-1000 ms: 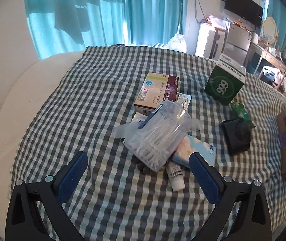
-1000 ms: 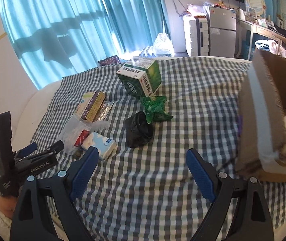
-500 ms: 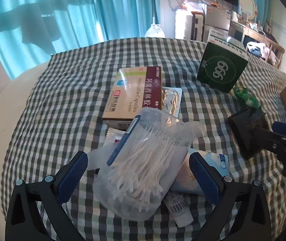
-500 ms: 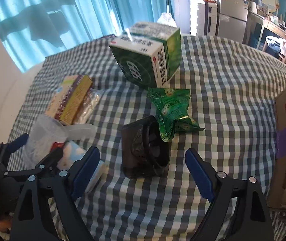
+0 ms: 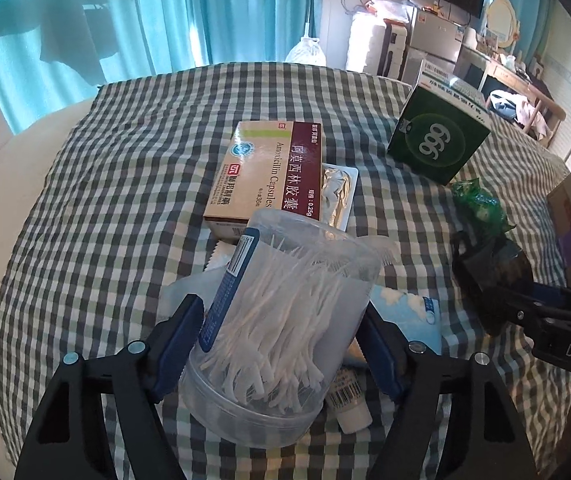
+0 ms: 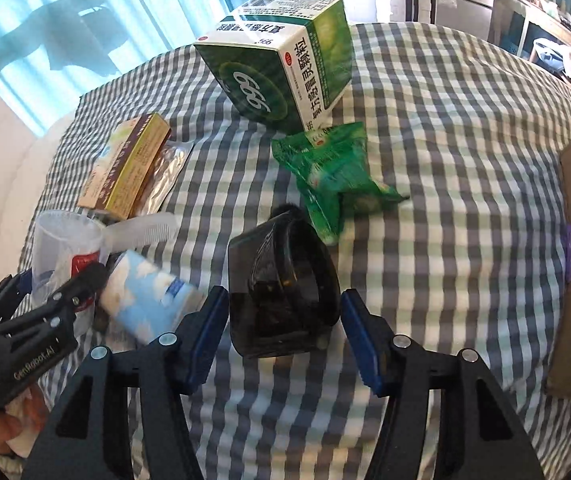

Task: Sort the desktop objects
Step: 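Reach the left tool to the clear swab box while the right tool reaches the black pouch, then grasp the clear swab box with the left tool while the right tool grasps the black pouch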

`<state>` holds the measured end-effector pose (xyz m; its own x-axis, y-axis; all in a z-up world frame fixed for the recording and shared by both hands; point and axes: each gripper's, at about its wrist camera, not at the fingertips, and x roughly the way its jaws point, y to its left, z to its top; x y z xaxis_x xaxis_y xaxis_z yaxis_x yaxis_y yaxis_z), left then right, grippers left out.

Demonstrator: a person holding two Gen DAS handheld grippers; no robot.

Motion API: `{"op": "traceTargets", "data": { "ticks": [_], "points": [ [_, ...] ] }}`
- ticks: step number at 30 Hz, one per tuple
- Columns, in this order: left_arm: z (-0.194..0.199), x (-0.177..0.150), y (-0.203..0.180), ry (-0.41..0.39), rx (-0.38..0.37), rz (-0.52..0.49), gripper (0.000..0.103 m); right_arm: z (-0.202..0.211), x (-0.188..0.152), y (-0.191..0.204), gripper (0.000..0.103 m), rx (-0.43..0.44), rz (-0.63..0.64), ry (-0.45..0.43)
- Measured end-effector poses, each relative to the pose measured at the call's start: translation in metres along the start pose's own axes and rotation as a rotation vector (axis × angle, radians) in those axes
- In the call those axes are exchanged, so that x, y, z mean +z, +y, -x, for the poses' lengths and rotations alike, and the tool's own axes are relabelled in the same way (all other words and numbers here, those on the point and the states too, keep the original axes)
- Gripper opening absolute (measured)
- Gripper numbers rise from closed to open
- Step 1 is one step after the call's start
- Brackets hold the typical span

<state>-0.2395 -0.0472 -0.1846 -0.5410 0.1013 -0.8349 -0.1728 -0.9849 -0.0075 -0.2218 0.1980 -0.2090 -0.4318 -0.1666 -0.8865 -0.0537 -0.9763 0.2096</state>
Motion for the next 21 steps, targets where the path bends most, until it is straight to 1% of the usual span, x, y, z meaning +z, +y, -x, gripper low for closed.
{"op": "traceTargets", "data": {
  "ticks": [1, 3, 5, 7, 11, 15, 21],
  "points": [
    [0.005, -0.002, 0.001, 0.002, -0.006, 0.009, 0.072, 0.004, -0.003, -0.001, 0.058, 0.008, -0.005, 0.0],
    [0.012, -0.005, 0.004, 0.009, -0.007, 0.03, 0.072, 0.013, -0.011, -0.002, 0.058, 0.026, -0.018, -0.002],
    [0.019, -0.011, 0.005, 0.025, -0.017, 0.05, 0.071, 0.024, -0.017, -0.002, 0.058, 0.028, -0.014, -0.004],
    [0.025, -0.016, 0.006, 0.025, -0.022, 0.062, 0.071, 0.032, -0.022, -0.003, 0.057, 0.026, -0.004, -0.008],
    [0.041, -0.026, 0.006, 0.023, -0.034, 0.071, 0.071, 0.045, -0.035, -0.006, 0.057, 0.029, 0.002, 0.002],
    [0.058, -0.037, 0.002, 0.022, -0.043, 0.083, 0.071, 0.056, -0.053, -0.007, 0.057, 0.051, -0.006, 0.015],
    [0.085, -0.044, -0.007, -0.001, -0.045, 0.084, 0.071, 0.079, -0.07, -0.007, 0.057, 0.06, -0.012, 0.0]
  ]
}}
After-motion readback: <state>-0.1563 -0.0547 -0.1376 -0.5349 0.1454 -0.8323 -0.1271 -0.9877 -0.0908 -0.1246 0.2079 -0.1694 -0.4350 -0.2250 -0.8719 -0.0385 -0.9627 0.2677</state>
